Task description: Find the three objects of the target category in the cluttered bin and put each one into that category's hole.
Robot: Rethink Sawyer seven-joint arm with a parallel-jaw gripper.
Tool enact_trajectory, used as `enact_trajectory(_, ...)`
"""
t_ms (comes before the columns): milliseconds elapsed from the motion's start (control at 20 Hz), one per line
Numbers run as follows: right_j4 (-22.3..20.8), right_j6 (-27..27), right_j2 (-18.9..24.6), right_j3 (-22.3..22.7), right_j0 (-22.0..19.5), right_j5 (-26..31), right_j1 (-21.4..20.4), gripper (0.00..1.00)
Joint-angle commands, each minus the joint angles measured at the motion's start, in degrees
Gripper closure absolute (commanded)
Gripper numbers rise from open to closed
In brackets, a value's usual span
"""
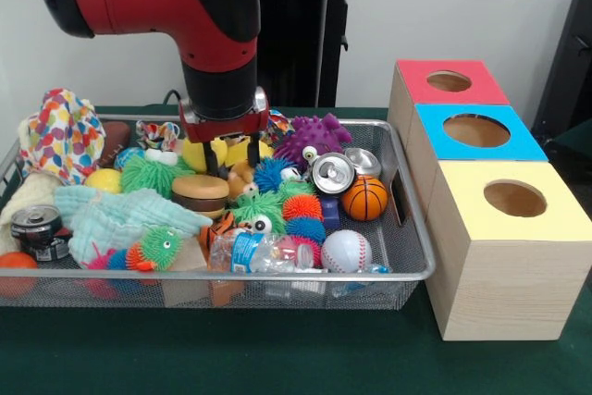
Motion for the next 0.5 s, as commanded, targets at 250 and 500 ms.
enact_trajectory(250, 0.4, 0.9, -2.5, -4.0, -1.1, 1.2, 3.0, 0.00)
enact_trajectory(500, 1.6, 1.4, -2.1, -3.5, -1.7, 0.4, 4.2, 0.00)
